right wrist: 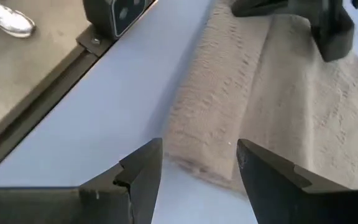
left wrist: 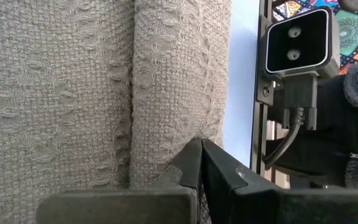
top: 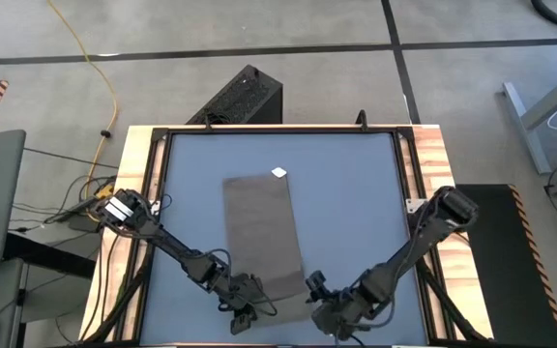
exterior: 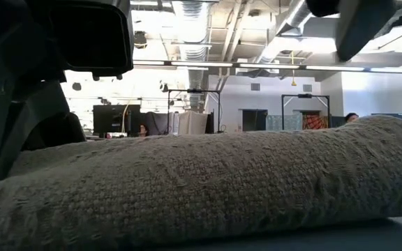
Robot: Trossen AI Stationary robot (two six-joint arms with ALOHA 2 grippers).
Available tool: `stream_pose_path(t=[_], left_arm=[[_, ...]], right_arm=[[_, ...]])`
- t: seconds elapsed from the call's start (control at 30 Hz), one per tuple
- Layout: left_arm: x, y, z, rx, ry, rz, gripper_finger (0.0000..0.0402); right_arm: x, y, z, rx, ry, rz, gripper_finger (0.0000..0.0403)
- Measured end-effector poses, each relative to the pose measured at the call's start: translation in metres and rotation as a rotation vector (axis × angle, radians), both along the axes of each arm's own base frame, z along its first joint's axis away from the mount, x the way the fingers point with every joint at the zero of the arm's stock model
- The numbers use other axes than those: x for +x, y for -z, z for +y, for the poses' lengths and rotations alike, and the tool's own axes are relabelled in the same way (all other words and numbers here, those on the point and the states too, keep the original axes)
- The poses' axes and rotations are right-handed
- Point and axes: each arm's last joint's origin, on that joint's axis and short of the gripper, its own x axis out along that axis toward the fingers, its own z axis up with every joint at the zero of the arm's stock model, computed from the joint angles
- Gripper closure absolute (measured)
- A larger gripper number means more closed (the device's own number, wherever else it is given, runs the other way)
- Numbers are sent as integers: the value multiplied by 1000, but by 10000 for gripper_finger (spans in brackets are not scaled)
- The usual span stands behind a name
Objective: Roll towel
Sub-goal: Roll the grey towel
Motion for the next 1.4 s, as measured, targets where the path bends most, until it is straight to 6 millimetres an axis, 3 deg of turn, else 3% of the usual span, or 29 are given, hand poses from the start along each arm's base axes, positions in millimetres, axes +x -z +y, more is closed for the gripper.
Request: stream_pose_path(t=[0.27, 0.43, 0.57, 0.73, 0.9, 1.4], left_arm=[[1, 0, 1, -18, 15, 5, 401], [1, -1, 1, -29, 25, 7, 401], [1, -1, 1, -32, 28, 5, 401], [1, -1, 0, -33, 30, 3, 401], [1, -1, 0, -30, 36, -2, 401], [-3, -5, -12, -146, 96, 23, 401]], right_arm=[[9, 38, 8, -78, -21, 34, 168], [16, 43, 5, -112, 40, -27, 176], [19, 53, -5, -90, 84, -34, 208], [15, 71, -16, 71, 176, 8, 279], [12, 72, -14, 183, 234, 35, 358], [20, 66, -26, 602, 320, 387, 362]])
